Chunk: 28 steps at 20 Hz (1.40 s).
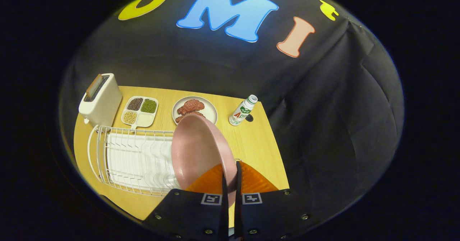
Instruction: Take the plate from the dish rack, then take the spoon from the basket and place it into the plate.
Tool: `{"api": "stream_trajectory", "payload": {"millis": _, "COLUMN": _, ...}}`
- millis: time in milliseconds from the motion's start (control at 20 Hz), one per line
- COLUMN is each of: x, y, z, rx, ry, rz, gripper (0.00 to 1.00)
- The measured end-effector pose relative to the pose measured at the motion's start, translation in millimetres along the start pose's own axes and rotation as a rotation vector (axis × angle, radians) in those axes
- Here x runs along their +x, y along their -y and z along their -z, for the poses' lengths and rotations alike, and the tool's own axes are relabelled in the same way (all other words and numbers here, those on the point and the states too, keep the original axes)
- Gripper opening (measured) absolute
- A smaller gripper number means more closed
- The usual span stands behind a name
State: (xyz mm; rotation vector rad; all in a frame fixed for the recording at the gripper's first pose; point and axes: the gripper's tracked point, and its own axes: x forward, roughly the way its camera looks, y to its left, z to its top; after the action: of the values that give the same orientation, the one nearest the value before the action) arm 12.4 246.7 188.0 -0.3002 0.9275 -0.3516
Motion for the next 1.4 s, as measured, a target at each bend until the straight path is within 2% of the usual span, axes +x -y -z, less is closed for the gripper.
{"api": "stream_trajectory", "payload": {"millis": 550, "x": -39, "y": 62, "z": 102, "rx": 0.148, "ry": -0.035, "rz": -0.109, "gripper": 0.06}}
{"api": "stream_trajectory", "payload": {"millis": 750, "x": -34, "y": 51, "z": 146, "rx": 0.189, "ry": -0.060, "rz": -0.216, "gripper": 0.06}}
{"api": "stream_trajectory", "payload": {"millis": 1000, "x": -11, "y": 32, "z": 198, "rx": 0.169, "ry": -0.118, "rz": -0.322, "gripper": 0.06}}
{"api": "stream_trajectory", "payload": {"millis": 1250, "x": 10, "y": -13, "z": 244, "rx": 0.284, "ry": -0.207, "rz": -0.538, "gripper": 0.06}}
{"api": "stream_trajectory", "payload": {"millis": 1400, "x": 33, "y": -28, "z": 270, "rx": 0.289, "ry": -0.259, "rz": -0.600, "gripper": 0.06}}
